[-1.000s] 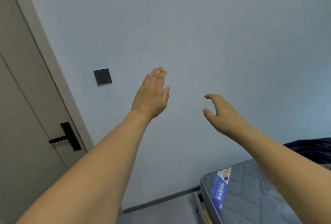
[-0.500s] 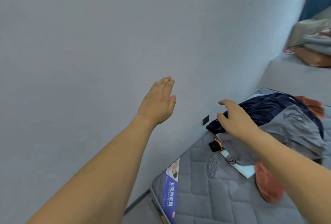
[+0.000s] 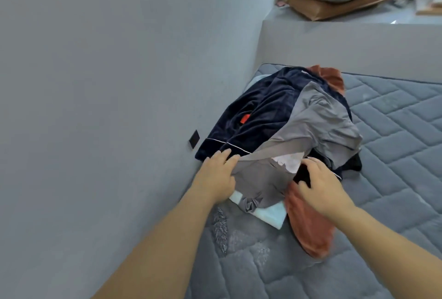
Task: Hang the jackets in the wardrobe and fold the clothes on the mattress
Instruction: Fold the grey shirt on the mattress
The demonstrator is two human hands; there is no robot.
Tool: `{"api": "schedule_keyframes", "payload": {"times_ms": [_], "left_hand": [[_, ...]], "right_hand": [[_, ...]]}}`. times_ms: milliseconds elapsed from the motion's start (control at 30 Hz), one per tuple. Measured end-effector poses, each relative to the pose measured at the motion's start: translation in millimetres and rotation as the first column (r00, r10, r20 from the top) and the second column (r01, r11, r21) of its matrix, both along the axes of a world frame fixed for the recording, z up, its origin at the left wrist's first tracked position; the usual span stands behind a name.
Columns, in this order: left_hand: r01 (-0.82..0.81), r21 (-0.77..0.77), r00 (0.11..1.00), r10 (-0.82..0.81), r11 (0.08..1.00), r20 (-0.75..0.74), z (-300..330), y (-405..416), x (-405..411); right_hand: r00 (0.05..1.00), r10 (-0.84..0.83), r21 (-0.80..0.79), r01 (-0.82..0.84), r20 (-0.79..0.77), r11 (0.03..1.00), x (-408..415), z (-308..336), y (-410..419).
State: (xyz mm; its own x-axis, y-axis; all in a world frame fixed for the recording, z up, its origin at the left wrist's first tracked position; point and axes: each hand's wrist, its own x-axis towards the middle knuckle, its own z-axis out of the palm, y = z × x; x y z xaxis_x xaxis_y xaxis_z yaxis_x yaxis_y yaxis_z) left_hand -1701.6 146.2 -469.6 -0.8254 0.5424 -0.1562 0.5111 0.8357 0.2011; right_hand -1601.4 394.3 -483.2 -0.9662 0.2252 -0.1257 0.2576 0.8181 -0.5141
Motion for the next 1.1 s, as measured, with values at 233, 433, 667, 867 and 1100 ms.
{"api": "schedule_keyframes", "payload": {"times_ms": [233, 433, 667, 867, 1100], "left_hand": [[0.037, 0.041, 0.983, -0.043, 0.998, 0.178, -135, 103, -86], [-0.128, 0.038, 0.991, 0.129, 0.991, -0.024, -268, 155, -108], [-0.101, 0.087, 0.876, 0.13, 0.991, -0.464, -352, 163, -98], [-0.092, 0.112, 0.845, 0.137, 0.989, -0.517, -360, 161, -97], [-0.083, 0.109, 0.842, 0.128, 0.991, -0.524, -365, 162, -97]], "right_hand": [[0.999, -0.054, 0.138, 0.054, -0.001, 0.989, -86, -122, 80], [0.964, -0.257, 0.221, 0.236, 0.069, 0.946, -150, -213, 145], [0.839, -0.328, 0.213, 0.449, -0.433, 0.868, -151, -322, 138], [0.823, -0.343, 0.221, 0.476, -0.452, 0.851, -159, -331, 141], [0.819, -0.336, 0.23, 0.478, -0.464, 0.847, -159, -338, 144]]}}
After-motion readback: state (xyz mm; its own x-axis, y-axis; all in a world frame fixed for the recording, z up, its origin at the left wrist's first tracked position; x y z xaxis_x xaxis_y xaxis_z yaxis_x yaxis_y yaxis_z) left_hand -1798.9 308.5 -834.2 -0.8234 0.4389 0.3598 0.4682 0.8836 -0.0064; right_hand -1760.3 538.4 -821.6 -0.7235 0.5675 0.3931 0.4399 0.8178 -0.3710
